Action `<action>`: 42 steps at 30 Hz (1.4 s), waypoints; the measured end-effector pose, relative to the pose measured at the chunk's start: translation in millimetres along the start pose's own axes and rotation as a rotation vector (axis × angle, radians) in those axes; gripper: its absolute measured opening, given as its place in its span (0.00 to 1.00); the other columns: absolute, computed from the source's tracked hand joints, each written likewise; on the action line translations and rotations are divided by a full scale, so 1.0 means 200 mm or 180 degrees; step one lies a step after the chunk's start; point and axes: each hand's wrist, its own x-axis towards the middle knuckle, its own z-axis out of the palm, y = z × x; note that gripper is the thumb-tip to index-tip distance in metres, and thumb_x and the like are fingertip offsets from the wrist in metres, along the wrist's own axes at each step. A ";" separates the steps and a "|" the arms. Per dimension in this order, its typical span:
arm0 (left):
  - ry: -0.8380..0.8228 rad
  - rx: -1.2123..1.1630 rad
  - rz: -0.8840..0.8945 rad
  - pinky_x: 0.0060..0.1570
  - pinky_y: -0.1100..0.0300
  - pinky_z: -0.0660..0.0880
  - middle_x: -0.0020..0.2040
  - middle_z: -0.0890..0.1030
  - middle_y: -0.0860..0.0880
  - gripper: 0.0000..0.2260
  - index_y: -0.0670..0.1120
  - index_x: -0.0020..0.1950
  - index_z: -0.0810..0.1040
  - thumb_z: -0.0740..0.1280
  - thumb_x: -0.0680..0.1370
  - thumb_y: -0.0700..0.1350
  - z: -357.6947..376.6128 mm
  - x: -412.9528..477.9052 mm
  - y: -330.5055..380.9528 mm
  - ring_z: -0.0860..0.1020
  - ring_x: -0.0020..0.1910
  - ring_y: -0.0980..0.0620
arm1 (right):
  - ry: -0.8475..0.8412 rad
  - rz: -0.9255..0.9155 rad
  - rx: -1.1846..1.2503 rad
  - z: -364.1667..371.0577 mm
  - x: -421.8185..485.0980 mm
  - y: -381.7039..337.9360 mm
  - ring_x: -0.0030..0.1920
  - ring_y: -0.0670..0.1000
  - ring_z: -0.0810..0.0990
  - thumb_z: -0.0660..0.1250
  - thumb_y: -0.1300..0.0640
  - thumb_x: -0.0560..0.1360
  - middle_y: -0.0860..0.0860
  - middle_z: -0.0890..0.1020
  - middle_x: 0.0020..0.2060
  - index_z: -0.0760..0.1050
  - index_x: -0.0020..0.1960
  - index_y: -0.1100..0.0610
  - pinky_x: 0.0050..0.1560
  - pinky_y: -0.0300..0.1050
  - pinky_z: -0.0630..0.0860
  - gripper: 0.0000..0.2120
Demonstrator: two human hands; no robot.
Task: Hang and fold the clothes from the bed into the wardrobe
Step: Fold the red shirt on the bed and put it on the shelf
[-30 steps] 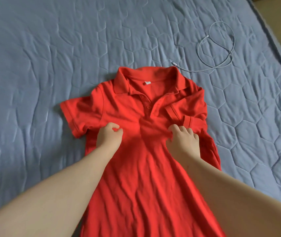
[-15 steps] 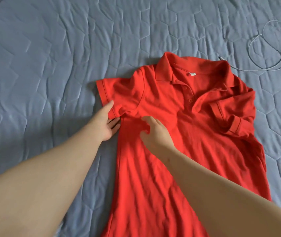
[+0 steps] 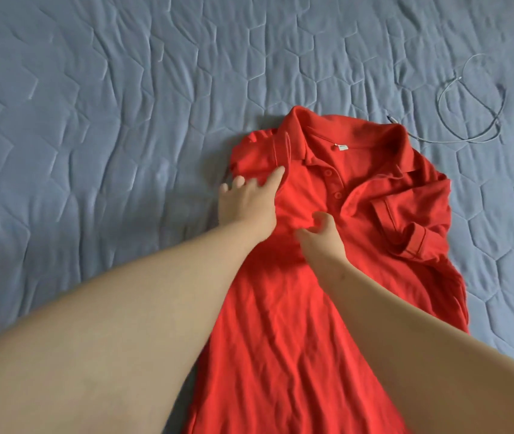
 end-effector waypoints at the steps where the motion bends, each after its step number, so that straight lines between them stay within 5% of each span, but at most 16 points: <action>1: -0.0546 0.0217 -0.0076 0.64 0.47 0.61 0.69 0.68 0.46 0.25 0.59 0.74 0.55 0.57 0.79 0.56 0.03 0.00 -0.01 0.64 0.68 0.43 | -0.0082 0.0019 0.0031 -0.01 0.00 0.01 0.50 0.54 0.79 0.63 0.58 0.71 0.50 0.78 0.46 0.63 0.69 0.52 0.54 0.48 0.74 0.27; 3: -0.0897 -0.0050 -0.0350 0.65 0.47 0.59 0.71 0.66 0.47 0.23 0.60 0.72 0.60 0.55 0.78 0.62 0.05 0.01 -0.02 0.62 0.69 0.43 | -0.0213 0.0056 0.0117 -0.04 0.01 0.05 0.50 0.53 0.77 0.64 0.58 0.71 0.52 0.78 0.50 0.62 0.70 0.52 0.57 0.50 0.73 0.28; 7: 0.0604 -0.1084 -0.1094 0.60 0.51 0.65 0.64 0.70 0.44 0.15 0.57 0.65 0.71 0.59 0.78 0.52 0.05 0.04 -0.03 0.67 0.63 0.42 | -0.0429 0.0144 0.0372 -0.06 0.04 0.12 0.51 0.51 0.74 0.66 0.60 0.72 0.50 0.74 0.53 0.62 0.71 0.54 0.58 0.49 0.71 0.29; 12: -0.1160 -0.0984 -0.1205 0.72 0.49 0.56 0.77 0.47 0.49 0.30 0.65 0.74 0.50 0.61 0.78 0.50 0.07 0.06 -0.11 0.55 0.73 0.42 | -0.0685 0.0155 0.0515 -0.08 0.03 0.13 0.53 0.50 0.74 0.66 0.58 0.73 0.49 0.72 0.55 0.63 0.71 0.52 0.58 0.46 0.70 0.28; 14: -0.1324 -0.0810 -0.1322 0.73 0.47 0.51 0.78 0.43 0.49 0.32 0.64 0.74 0.45 0.60 0.78 0.48 0.09 0.05 -0.12 0.49 0.75 0.44 | -0.0529 0.0087 0.0563 -0.12 0.02 0.15 0.50 0.49 0.75 0.66 0.59 0.73 0.48 0.74 0.52 0.68 0.66 0.53 0.55 0.45 0.71 0.22; 17: -0.0348 -0.0586 -0.1357 0.71 0.46 0.53 0.77 0.49 0.48 0.32 0.63 0.74 0.52 0.62 0.75 0.46 0.10 -0.01 -0.06 0.51 0.75 0.44 | 0.0591 -0.0051 0.0200 -0.23 -0.01 0.22 0.45 0.52 0.75 0.63 0.62 0.71 0.52 0.77 0.46 0.72 0.56 0.57 0.44 0.41 0.66 0.13; 20: 0.1106 -0.0661 -0.0242 0.62 0.50 0.63 0.66 0.69 0.44 0.23 0.53 0.66 0.71 0.65 0.71 0.41 0.10 -0.05 0.14 0.67 0.65 0.42 | 0.1484 0.0076 0.0110 -0.40 -0.04 0.33 0.52 0.58 0.74 0.62 0.63 0.71 0.57 0.74 0.54 0.70 0.55 0.58 0.41 0.39 0.58 0.13; 22: 0.0614 -0.1378 0.0048 0.56 0.54 0.68 0.56 0.76 0.45 0.16 0.49 0.61 0.75 0.64 0.73 0.39 0.12 -0.04 0.34 0.75 0.56 0.43 | 0.1673 0.0181 0.0112 -0.51 -0.04 0.39 0.54 0.60 0.73 0.62 0.64 0.71 0.58 0.70 0.58 0.68 0.60 0.57 0.44 0.42 0.61 0.17; 26: -0.0895 -0.3101 -0.1330 0.41 0.57 0.76 0.44 0.77 0.48 0.19 0.50 0.67 0.67 0.63 0.77 0.44 0.18 0.01 0.75 0.78 0.40 0.47 | 0.1230 -0.0051 -0.0395 -0.68 0.00 0.47 0.56 0.58 0.73 0.60 0.64 0.73 0.57 0.68 0.58 0.63 0.70 0.47 0.48 0.46 0.67 0.28; 29: -0.1378 -0.3932 -0.1955 0.38 0.59 0.73 0.52 0.73 0.50 0.24 0.49 0.72 0.61 0.64 0.78 0.49 0.25 0.06 0.93 0.76 0.46 0.50 | 0.1009 -0.0085 -0.0511 -0.73 0.07 0.51 0.55 0.59 0.74 0.60 0.62 0.75 0.54 0.70 0.49 0.73 0.62 0.50 0.46 0.44 0.65 0.17; 31: -0.1256 -0.4186 -0.2138 0.43 0.57 0.72 0.53 0.75 0.49 0.19 0.48 0.66 0.67 0.66 0.76 0.49 0.31 0.11 0.97 0.76 0.49 0.49 | 0.0976 -0.0137 -0.0437 -0.74 0.09 0.53 0.52 0.59 0.75 0.61 0.62 0.75 0.52 0.68 0.44 0.77 0.56 0.53 0.45 0.44 0.65 0.12; 33: -0.0985 -0.4073 -0.2033 0.41 0.59 0.71 0.42 0.77 0.48 0.06 0.45 0.46 0.74 0.69 0.75 0.45 0.36 0.14 1.03 0.76 0.42 0.50 | 0.0898 -0.0449 -0.0518 -0.77 0.07 0.60 0.48 0.58 0.74 0.61 0.63 0.74 0.51 0.68 0.42 0.77 0.53 0.55 0.44 0.45 0.63 0.10; 36: -0.0326 -0.3971 -0.1831 0.42 0.56 0.72 0.32 0.74 0.48 0.13 0.44 0.31 0.72 0.70 0.74 0.40 0.38 0.17 1.00 0.73 0.40 0.49 | 0.0740 -0.1010 -0.0629 -0.78 0.01 0.69 0.45 0.55 0.74 0.64 0.62 0.75 0.50 0.69 0.40 0.78 0.50 0.58 0.44 0.43 0.64 0.06; 40: -0.0131 -0.3455 -0.1939 0.51 0.51 0.76 0.36 0.75 0.47 0.06 0.42 0.39 0.76 0.66 0.76 0.40 0.35 0.23 0.87 0.74 0.43 0.48 | 0.0406 -0.1092 -0.0955 -0.82 -0.02 0.73 0.47 0.58 0.74 0.60 0.60 0.77 0.56 0.72 0.44 0.77 0.47 0.61 0.47 0.49 0.71 0.07; 42: -0.0201 -0.2805 -0.1757 0.51 0.54 0.73 0.47 0.76 0.45 0.06 0.42 0.52 0.76 0.64 0.76 0.39 0.36 0.24 0.88 0.73 0.47 0.48 | 0.0595 -0.0904 -0.0935 -0.84 -0.02 0.74 0.49 0.57 0.74 0.60 0.60 0.77 0.55 0.72 0.49 0.75 0.51 0.59 0.45 0.49 0.73 0.07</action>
